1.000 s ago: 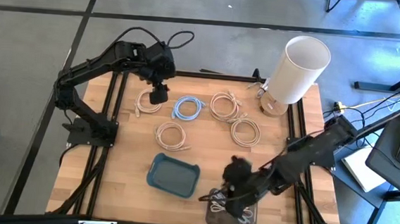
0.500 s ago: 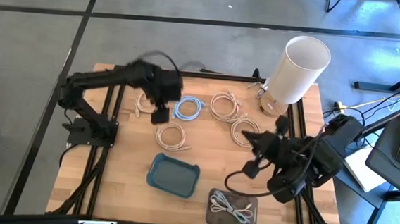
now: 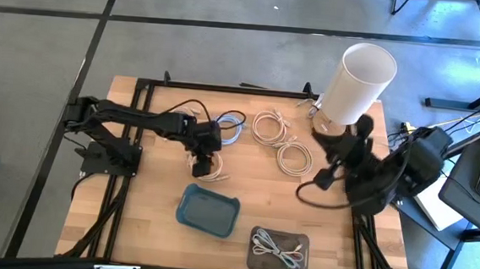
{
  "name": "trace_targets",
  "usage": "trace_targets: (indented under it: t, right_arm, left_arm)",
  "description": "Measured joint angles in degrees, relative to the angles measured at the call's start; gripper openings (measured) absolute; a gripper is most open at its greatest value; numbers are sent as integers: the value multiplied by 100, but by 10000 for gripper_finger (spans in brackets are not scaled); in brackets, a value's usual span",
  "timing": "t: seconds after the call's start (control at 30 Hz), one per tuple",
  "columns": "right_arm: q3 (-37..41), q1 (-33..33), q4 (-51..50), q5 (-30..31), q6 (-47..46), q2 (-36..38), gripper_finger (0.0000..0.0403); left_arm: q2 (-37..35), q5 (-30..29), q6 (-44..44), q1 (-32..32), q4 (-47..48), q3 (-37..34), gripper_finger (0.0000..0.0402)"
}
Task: Pick & Place USB Port
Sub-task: Adjust the blue bin, then put the brown HDMI cable into the blue bin
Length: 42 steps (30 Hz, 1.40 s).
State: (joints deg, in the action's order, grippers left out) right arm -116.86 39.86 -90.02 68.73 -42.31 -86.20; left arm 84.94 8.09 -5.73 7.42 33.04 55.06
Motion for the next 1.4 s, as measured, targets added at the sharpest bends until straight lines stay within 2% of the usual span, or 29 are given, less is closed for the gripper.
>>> trace_targets:
  t: [0.2,0.27,0.47,0.6,0.77,1.0,1.13,1.3,1.4]
  right_arm:
    - [0,-35,-2,-18,518,474,1]
    - [0,-36,-2,22,673,589,1]
    - [0,-35,0,387,757,813,0]
    - [0,-95,0,522,832,832,0]
    - [2,-286,0,322,863,832,0]
    - [2,-453,0,35,975,812,0]
    - [2,-477,0,-119,973,801,0]
    - [2,-477,0,-236,955,799,0]
    - [2,-477,0,-242,930,799,0]
  left_arm:
    - [105,79,-161,-190,-41,-160,152]
    - [212,91,-306,-345,-312,-284,149]
    - [533,462,-954,-940,-683,-501,143]
    - [757,510,-1303,-1457,-1121,-506,143]
    - [1095,514,-2001,-1987,-1897,-504,143]
    - [1328,490,-2648,-2321,-2338,-506,143]
    - [1134,471,-2641,-2226,-2094,-482,143]
    - [325,172,-2002,-1620,-261,23,143]
    - [-303,-476,-1500,-1250,687,340,143]
